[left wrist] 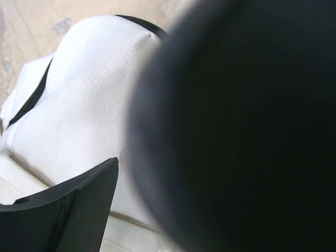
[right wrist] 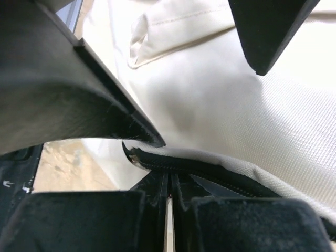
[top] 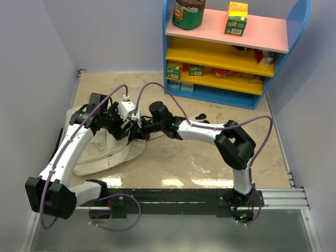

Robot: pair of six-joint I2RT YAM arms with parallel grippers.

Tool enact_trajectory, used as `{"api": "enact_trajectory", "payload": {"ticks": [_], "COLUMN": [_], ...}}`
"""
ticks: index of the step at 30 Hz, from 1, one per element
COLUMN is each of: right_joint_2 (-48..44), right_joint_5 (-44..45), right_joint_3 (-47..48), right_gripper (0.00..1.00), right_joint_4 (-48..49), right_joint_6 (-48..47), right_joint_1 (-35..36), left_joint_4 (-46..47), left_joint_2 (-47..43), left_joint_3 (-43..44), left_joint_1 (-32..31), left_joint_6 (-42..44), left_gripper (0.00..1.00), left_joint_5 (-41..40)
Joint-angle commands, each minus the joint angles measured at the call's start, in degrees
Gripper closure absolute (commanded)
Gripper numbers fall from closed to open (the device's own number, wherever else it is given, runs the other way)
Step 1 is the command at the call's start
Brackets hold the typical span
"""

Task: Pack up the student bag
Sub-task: Zip the student bag at the center of the board.

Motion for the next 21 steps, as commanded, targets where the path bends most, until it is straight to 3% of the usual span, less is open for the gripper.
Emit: {"api": "enact_trajectory", "payload": {"ticks": [1,6,11,17,21], "right_joint_2": [0.5,-1.3,-6.2,-6.3,-7.0], "right_joint_5": [20.7,21.0,22.4,19.6,19.8], "right_joint_3": [7.3,4.2,-3.3,-10.4,-12.9], "right_gripper": [1.0,1.0,1.0,1.0,1.0], "right_joint_4": [3.3,3.1,3.6,9.7,11.7], "right_joint_6": [22.4,23.0,23.0,28.6,30.5], "right_joint_1": [-12.4,-15.8,-16.1,-15.8,-15.3], "left_joint_4": [-23.8,-19.6,-12.0,-9.2,-4.7], "left_joint_2": [-5.6,-8.0,-11.4,-15.8,-18.7], "left_joint_3": [-0.5,-1.0,2.8,11.0,5.4], "left_joint_1": [-12.6,-13.0,-12.4,-7.3,-7.2], "left_joint_6": [19.8,16.2,7.4,6.0,3.3], "left_gripper": [0.2,0.2,0.18,0.14,0.13], "left_joint_5": [21.1,17.6,3.1,14.0,6.9]}}
